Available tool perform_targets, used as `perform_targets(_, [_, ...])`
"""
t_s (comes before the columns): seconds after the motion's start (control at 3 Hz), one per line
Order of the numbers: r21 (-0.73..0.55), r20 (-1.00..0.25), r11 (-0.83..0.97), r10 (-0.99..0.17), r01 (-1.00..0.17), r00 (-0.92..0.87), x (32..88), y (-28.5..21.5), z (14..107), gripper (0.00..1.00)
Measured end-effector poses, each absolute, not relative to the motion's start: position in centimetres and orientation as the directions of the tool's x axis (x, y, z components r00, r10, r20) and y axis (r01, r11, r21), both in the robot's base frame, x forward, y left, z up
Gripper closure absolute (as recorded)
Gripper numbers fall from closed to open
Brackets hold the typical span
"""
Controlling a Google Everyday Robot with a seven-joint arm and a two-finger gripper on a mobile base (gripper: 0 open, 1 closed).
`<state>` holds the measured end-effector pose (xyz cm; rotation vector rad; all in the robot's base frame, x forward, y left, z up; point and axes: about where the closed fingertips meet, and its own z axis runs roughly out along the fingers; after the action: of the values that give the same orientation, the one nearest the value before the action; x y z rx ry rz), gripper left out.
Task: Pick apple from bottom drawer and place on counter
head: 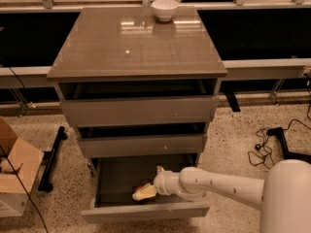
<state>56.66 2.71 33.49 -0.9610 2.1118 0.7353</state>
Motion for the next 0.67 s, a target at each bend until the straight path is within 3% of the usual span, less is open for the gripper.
perform_targets(0.67, [0.163,-0.770,0.644,-0.390,-0.747,-0.504,58.9,2.9,29.7,0.00])
